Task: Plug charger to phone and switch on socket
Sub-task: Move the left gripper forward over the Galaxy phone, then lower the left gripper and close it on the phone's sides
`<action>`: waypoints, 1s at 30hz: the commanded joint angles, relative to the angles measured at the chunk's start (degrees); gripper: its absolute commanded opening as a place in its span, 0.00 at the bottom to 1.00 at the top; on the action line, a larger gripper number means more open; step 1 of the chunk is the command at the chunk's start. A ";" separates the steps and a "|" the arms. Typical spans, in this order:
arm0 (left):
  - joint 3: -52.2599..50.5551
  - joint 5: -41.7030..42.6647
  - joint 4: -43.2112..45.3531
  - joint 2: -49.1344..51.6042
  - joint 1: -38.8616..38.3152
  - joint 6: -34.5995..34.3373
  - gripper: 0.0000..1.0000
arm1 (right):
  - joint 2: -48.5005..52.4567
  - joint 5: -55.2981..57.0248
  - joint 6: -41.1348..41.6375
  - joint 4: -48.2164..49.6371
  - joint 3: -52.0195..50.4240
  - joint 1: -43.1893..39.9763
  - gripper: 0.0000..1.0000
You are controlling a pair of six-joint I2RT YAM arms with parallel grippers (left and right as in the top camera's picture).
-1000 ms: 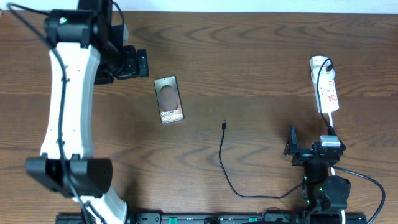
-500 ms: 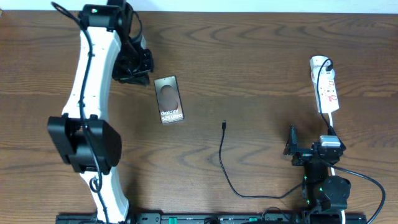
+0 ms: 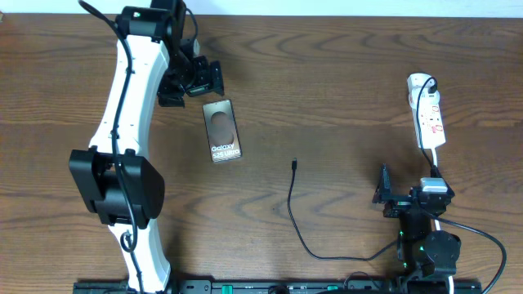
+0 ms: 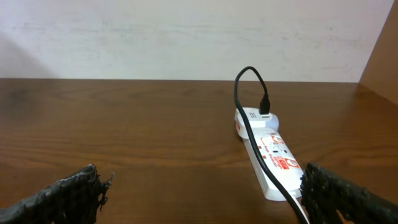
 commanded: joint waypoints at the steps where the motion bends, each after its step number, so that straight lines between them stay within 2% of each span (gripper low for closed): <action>1: -0.85 -5.51 -0.17 0.48 -2.29 -3.34 0.95 | -0.39 0.68 0.83 -0.04 -0.13 0.28 0.99; 6: -4.26 -12.15 1.57 0.55 -5.33 -6.97 0.95 | -0.39 0.68 0.81 -0.04 -0.13 0.28 0.99; 18: -20.33 -12.31 14.78 0.66 -8.04 -7.04 0.95 | -0.39 0.68 0.83 -0.04 -0.11 0.28 0.99; 30: -31.04 -12.31 30.69 0.76 -8.04 -7.87 0.95 | -0.39 0.68 0.83 -0.04 -0.13 0.28 0.99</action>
